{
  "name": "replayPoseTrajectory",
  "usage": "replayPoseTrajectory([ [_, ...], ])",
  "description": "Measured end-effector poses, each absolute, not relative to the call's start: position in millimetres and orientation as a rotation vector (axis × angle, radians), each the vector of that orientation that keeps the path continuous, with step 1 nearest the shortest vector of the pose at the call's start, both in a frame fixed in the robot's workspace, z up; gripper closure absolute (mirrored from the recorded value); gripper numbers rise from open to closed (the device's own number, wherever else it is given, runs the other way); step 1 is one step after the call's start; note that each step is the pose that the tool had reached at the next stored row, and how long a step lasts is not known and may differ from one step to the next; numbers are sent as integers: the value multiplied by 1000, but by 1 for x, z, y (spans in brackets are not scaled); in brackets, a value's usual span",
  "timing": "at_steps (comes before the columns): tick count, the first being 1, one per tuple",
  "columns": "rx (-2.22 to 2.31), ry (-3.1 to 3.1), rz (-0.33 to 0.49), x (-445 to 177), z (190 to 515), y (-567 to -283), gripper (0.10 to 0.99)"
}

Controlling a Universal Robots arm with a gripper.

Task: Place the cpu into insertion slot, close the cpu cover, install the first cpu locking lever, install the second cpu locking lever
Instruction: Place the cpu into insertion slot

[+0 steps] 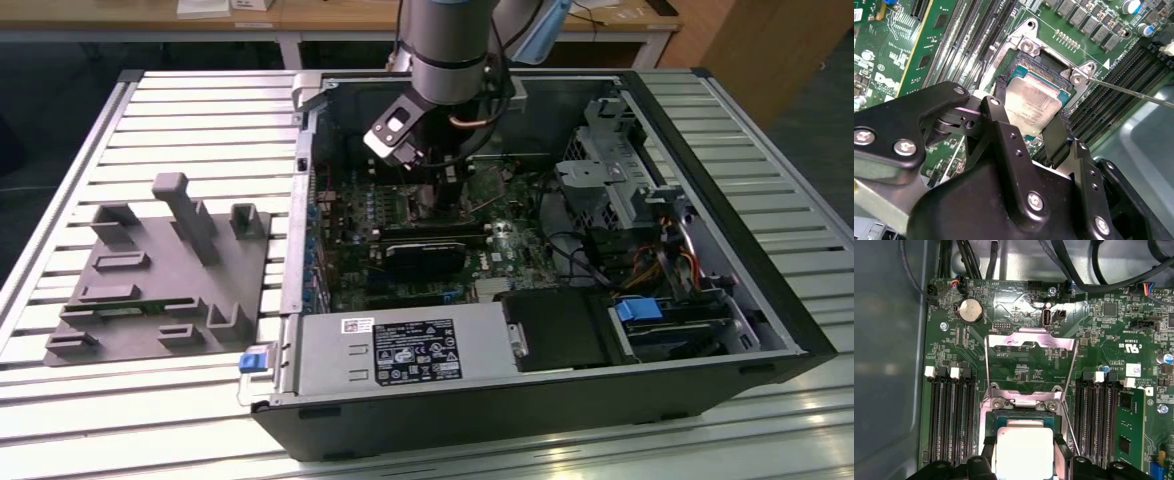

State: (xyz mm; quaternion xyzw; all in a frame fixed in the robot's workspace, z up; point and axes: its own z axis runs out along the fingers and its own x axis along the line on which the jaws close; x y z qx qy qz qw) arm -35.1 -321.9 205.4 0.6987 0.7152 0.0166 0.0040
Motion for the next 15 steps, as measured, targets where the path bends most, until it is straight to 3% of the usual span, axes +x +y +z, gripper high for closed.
replayPoseTrajectory([
  [15,2190,2240,52,-36,197,-322,549],
])
